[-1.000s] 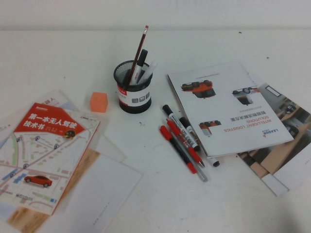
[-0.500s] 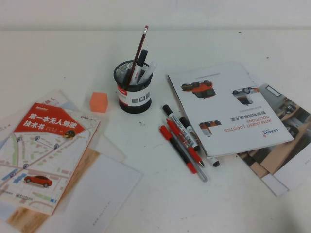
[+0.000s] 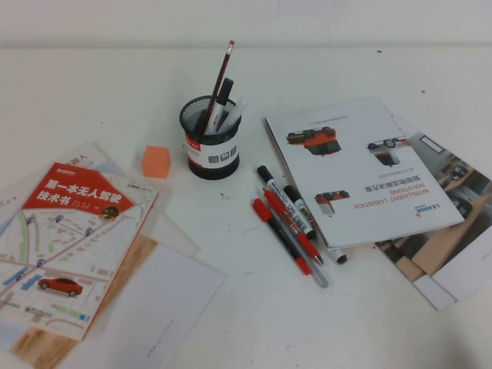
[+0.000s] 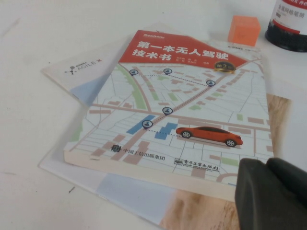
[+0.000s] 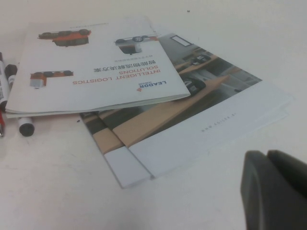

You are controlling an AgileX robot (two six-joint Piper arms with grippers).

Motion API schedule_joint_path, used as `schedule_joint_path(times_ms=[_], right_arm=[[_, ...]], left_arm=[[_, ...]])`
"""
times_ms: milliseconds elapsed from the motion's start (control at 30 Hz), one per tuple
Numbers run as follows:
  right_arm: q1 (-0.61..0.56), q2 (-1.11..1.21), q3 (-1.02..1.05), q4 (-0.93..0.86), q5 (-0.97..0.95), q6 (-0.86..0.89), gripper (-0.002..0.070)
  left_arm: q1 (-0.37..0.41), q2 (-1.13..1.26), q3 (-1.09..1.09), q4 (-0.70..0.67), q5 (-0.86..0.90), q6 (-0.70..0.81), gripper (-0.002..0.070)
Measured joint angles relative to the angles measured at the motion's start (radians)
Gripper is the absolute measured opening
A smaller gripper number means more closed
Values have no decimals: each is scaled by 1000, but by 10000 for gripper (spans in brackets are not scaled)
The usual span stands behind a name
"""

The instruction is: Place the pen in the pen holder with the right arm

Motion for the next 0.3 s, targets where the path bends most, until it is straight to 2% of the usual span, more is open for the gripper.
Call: schedule_joint_path(times_ms=[300], right_arm=[[0, 0, 0, 5, 0, 0, -20]], left_arm=[[0, 0, 0, 0, 0, 0, -1]])
